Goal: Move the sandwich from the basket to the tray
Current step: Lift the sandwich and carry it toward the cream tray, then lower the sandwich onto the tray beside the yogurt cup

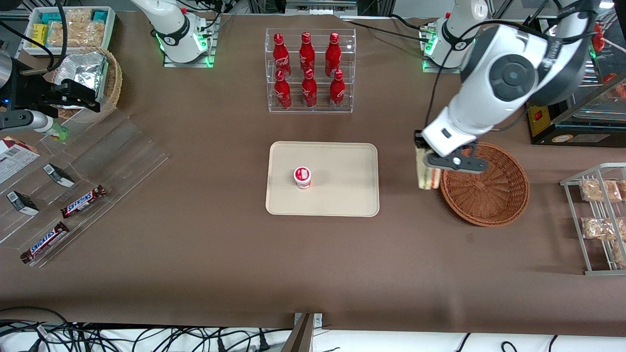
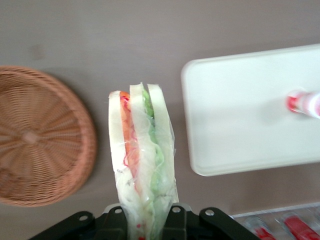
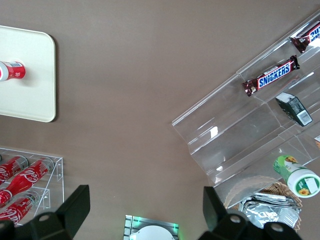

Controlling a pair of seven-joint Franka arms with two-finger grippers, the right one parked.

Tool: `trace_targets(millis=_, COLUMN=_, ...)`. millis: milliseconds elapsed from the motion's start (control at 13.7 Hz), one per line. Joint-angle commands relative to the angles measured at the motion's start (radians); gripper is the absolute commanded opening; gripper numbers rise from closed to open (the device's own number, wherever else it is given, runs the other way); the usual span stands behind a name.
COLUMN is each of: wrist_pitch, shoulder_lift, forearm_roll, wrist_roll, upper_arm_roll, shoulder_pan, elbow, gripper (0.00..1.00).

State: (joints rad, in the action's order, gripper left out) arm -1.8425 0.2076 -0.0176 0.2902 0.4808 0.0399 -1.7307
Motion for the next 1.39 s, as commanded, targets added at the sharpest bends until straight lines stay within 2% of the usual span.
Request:
trace_targets(millis=0, wrist_pitch=-0.036, shoulder_lift=0.065, forearm_roll=0.027, wrist_roll=-0.001, upper_arm_roll=0.074, shoulder_pan=-0.003, elbow=0.042, gripper=0.00)
trace_targets(millis=293, wrist_pitch=-0.171, shoulder_lift=0.174, forearm_roll=-0.014, wrist_roll=0.192, upper_arm_roll=0.078, shoulder_pan=-0.109, elbow=0.030, gripper=0.00)
trace_targets(millis=512, wrist_pitch=-0.262, shoulder_lift=0.285, forearm_roll=-0.183, wrist_roll=0.371, upper_arm_roll=0.081, shoulder_pan=-0.175, elbow=0.028, gripper=0.00)
trace_targets(millis=732, wrist_pitch=-0.303, shoulder_lift=0.355, forearm_roll=-0.238, wrist_roll=0.401, upper_arm_roll=0.076, shoulder_pan=-0.207, elbow=0.026, gripper=0.00)
trace_targets(millis=878, wrist_pitch=-0.320, shoulder_lift=0.395, forearm_roll=-0.321, wrist_roll=0.426, upper_arm_roll=0.078, shoulder_pan=-0.210, elbow=0.028, gripper=0.00)
trace_targets(millis=1024, wrist_pitch=-0.354, shoulder_lift=0.435, forearm_roll=-0.370, wrist_roll=0.457, upper_arm_roll=0.075, shoulder_pan=-0.230, elbow=0.028, gripper=0.00)
trace_targets(millis=1317, wrist_pitch=-0.359, shoulder_lift=0.484, forearm_roll=-0.421, wrist_roll=0.483, upper_arm_roll=0.070, shoulder_pan=-0.250, elbow=0.030, gripper=0.00)
